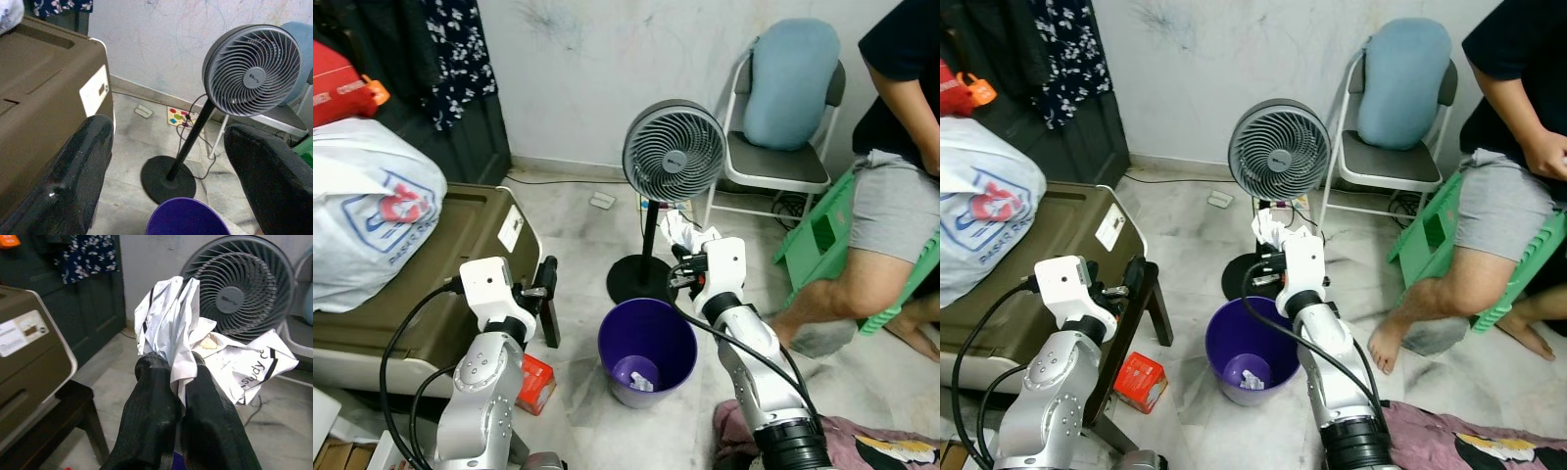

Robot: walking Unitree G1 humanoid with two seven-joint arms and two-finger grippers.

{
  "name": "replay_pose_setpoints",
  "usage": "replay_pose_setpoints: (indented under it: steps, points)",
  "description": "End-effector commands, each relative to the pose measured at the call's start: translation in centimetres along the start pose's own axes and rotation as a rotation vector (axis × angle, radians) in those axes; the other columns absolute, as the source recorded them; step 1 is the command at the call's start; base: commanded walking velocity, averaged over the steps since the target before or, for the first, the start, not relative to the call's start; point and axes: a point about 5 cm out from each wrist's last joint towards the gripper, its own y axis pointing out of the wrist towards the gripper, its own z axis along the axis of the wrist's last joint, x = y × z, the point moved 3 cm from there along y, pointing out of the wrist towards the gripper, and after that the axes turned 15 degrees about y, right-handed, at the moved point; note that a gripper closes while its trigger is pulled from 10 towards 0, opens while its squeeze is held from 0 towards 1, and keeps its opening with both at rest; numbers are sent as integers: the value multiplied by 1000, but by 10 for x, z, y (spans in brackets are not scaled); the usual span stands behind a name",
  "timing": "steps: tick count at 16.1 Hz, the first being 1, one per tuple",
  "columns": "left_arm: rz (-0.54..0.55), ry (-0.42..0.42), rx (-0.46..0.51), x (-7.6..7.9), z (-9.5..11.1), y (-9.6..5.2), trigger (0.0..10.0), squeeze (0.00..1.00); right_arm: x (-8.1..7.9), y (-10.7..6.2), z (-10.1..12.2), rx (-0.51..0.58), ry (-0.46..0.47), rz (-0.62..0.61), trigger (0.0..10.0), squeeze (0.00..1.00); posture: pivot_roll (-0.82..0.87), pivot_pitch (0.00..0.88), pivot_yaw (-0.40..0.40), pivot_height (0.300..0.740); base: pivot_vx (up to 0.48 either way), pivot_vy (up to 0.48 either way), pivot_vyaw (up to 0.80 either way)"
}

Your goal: Clean up the room

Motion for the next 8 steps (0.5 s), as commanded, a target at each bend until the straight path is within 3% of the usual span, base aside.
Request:
replay_pose_setpoints:
  steps: [1, 6, 8]
  points:
    - [-9, -2, 8, 1, 3, 0, 10000, 0, -1, 0, 3, 9, 5, -1, 10000, 0, 99, 0, -44, 740, 0, 0, 0]
    - [-12, 4, 8, 1, 3, 0, 10000, 0, -2, 1, 3, 10, 5, 0, 10000, 0, 100, 0, -42, 740, 0, 0, 0]
    - [-12, 7, 10, 0, 4, 1, 10000, 0, -2, 2, 4, 11, 4, 1, 10000, 0, 99, 0, -40, 740, 259, 0, 0]
